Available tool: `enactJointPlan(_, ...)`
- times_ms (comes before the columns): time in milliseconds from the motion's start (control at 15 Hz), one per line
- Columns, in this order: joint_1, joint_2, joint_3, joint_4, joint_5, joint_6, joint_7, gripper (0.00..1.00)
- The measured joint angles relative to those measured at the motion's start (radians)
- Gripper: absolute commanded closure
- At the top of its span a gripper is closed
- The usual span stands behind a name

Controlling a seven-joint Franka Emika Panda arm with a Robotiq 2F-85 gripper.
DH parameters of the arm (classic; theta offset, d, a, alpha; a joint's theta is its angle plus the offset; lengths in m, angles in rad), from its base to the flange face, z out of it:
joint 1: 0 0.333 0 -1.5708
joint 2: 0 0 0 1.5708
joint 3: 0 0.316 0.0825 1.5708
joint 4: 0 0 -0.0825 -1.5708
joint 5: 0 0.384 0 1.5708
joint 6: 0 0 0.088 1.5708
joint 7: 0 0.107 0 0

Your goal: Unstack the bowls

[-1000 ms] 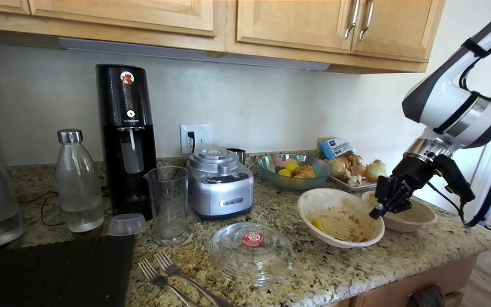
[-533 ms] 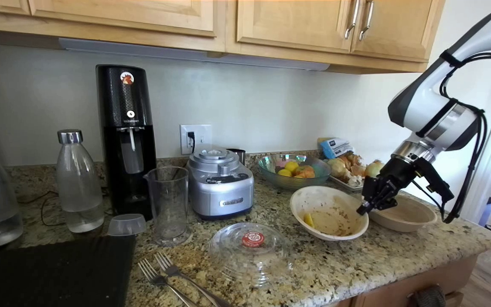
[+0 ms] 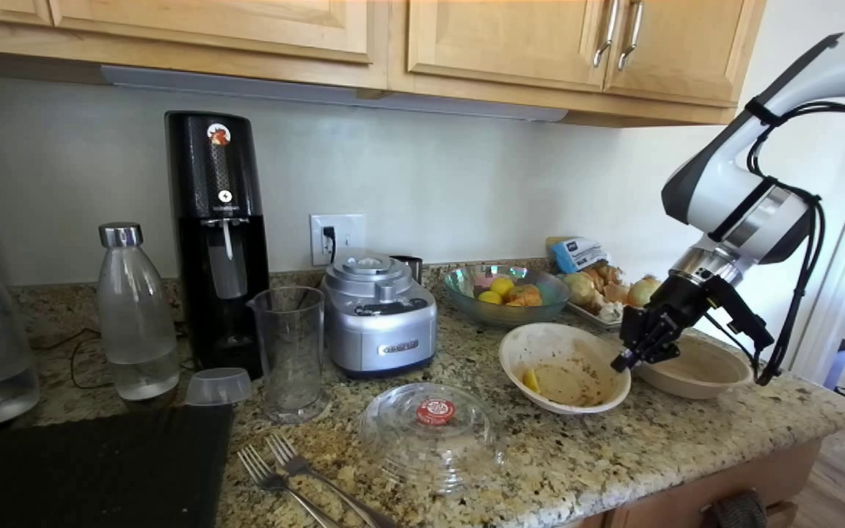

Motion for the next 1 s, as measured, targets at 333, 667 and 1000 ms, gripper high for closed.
enactJointPlan(333, -0.004, 0.002, -0.009, 0.0, -0.019, 0.0, 0.001, 0.38)
enactJointPlan(667, -0.014, -0.018, -0.027, -0.004, -0.076, -0.009, 0.004, 0.07)
enactJointPlan(1000, -0.034, -0.097, -0.04, -0.027, -0.141, -0.064, 0.006, 0.0)
